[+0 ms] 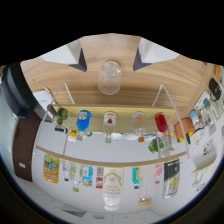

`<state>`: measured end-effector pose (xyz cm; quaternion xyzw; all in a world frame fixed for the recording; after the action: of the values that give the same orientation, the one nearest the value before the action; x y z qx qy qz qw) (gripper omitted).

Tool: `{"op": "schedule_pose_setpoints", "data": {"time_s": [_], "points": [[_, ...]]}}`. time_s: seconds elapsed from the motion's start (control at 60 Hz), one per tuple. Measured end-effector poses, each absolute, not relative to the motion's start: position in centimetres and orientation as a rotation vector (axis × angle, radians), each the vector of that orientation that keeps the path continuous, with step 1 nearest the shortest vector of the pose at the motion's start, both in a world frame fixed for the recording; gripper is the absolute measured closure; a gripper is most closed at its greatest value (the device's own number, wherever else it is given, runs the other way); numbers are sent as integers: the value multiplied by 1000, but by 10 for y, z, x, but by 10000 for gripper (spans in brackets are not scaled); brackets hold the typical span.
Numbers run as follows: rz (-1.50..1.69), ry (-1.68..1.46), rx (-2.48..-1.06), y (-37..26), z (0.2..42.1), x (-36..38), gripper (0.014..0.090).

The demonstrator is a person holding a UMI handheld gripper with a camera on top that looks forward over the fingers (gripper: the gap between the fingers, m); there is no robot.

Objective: Make me a cup of Vodka Sunrise.

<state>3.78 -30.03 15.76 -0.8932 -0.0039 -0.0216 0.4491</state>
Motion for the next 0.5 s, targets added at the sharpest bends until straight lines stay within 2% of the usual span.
{"op": "schedule_pose_setpoints", "data": {"time_s": [0.283, 0.5], "points": [[-65, 46, -2228, -325, 150, 30, 185], [28, 36, -2188, -340, 142, -31, 198]]}}
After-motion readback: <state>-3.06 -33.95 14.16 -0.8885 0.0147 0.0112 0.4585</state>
